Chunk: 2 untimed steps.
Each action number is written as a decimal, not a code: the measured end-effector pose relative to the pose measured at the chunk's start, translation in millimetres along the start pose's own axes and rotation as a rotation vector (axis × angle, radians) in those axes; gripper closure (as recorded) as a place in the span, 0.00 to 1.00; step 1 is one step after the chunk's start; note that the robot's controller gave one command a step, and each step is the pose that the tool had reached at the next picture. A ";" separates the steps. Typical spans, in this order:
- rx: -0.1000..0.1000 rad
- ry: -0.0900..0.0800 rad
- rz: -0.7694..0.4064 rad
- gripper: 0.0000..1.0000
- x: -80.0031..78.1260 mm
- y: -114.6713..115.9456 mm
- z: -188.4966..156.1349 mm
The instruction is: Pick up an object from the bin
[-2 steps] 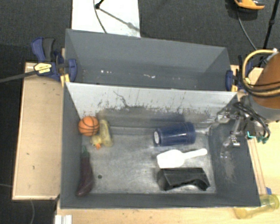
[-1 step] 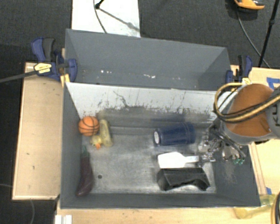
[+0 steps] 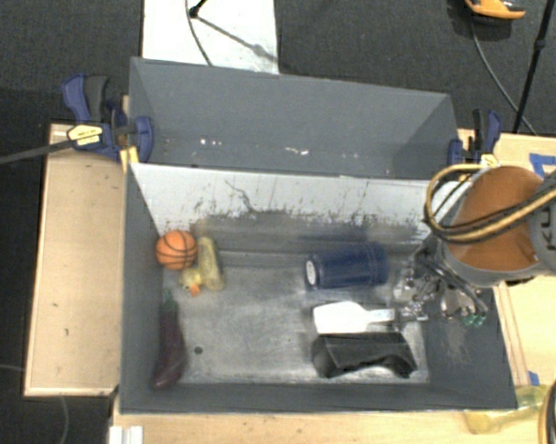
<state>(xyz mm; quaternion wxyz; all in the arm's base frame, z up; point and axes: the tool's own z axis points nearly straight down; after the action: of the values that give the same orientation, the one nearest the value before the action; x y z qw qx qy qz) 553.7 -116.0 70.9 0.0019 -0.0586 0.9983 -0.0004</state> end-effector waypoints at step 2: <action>0.000 0.000 0.037 1.00 -7.1 6.4 -81.1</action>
Offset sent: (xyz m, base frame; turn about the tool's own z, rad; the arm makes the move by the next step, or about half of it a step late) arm 0.0060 0.0098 0.0836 0.0400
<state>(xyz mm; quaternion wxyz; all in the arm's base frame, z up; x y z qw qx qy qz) 559.7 -108.8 152.0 0.0021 -0.0399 0.9992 -0.0002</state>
